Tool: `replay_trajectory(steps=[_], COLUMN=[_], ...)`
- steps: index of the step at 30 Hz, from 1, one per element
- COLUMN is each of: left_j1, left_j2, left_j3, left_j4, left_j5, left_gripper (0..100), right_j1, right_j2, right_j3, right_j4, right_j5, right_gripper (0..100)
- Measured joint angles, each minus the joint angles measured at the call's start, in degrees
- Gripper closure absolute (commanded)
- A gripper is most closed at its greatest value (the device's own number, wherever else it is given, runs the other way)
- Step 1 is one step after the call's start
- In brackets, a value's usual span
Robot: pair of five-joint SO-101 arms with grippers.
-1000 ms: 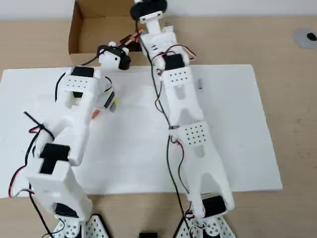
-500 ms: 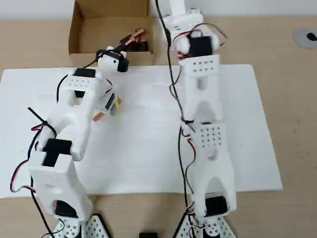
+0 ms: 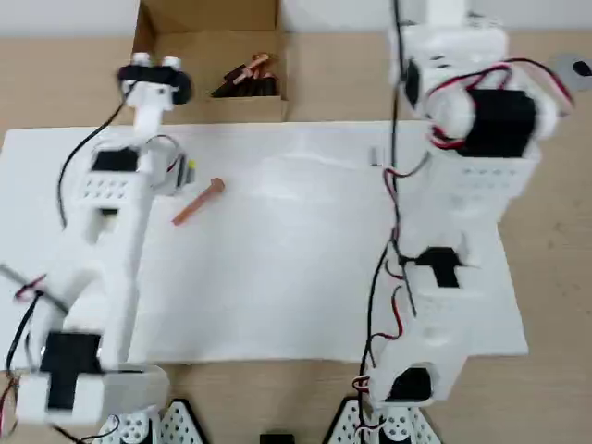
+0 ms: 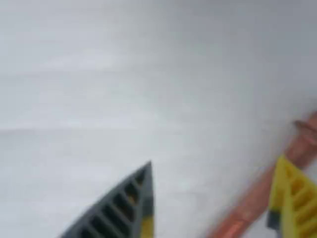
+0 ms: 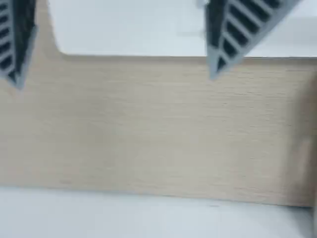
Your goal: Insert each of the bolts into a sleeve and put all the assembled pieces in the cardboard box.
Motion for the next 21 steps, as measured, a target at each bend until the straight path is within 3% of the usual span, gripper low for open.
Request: replay_trajectory(steps=[5,10,17,21], left_j1=[-3.78,-6.42,-6.77,-6.77], left_j2=[-12.22,-20.92,-23.12,-23.21], left_j3=[12.92,22.24,24.53,24.79], left_j4=[-8.7,-16.7,-18.64,-18.64], left_j5=[2.73,3.16,8.53,9.49], left_gripper=[82,82,82,82], right_j1=[1.49,0.26,-0.62,-0.7], right_j2=[-12.04,-30.51,-49.05,-56.62], right_j3=[21.27,59.25,112.26,130.9], right_j4=[0.0,-0.44,-11.87,-20.66], right_j5=[0.0,-0.09,0.18,0.18], right_gripper=[72.0,72.0,72.0,72.0])
